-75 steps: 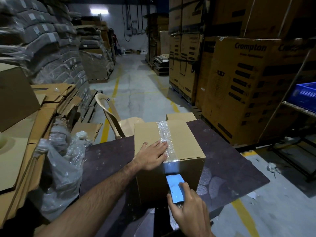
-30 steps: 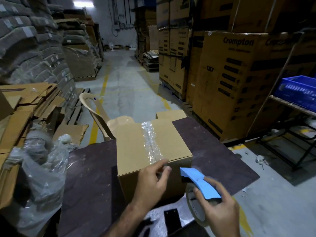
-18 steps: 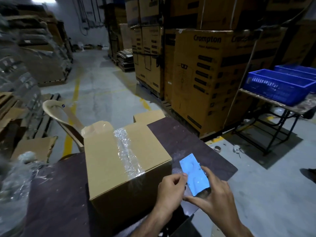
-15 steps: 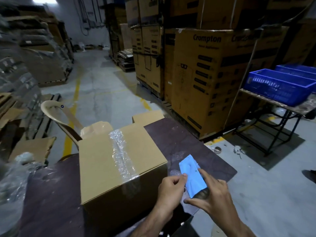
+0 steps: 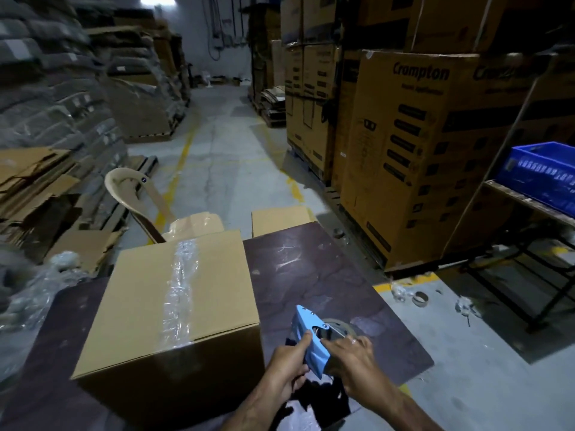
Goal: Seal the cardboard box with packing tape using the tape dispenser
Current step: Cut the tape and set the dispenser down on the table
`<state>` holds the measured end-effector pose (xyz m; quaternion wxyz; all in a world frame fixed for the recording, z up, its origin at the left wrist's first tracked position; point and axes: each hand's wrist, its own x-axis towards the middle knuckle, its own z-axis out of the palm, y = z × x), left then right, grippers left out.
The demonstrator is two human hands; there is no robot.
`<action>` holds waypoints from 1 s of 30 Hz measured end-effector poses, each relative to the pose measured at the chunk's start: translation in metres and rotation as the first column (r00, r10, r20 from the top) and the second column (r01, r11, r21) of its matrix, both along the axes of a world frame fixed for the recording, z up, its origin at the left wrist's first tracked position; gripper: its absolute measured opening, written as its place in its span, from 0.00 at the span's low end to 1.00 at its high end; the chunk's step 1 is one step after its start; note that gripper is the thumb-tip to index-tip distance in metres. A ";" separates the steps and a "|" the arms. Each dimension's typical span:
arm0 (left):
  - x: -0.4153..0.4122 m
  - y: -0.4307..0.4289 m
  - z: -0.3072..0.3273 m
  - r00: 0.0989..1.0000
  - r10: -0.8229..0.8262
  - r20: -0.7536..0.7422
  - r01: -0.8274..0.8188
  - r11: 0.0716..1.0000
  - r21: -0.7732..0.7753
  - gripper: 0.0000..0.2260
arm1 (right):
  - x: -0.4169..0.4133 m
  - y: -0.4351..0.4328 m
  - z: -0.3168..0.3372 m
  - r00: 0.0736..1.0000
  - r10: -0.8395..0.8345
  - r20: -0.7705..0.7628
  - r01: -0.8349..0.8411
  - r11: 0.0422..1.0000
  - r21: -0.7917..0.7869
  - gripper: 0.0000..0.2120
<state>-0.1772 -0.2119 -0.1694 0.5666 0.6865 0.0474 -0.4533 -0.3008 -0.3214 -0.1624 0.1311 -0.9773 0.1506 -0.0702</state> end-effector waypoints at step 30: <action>0.017 -0.028 -0.035 0.970 -0.103 0.219 0.063 0.981 0.183 0.11 | 0.013 -0.035 -0.047 0.926 -0.373 -0.059 0.292 0.608 0.739 0.47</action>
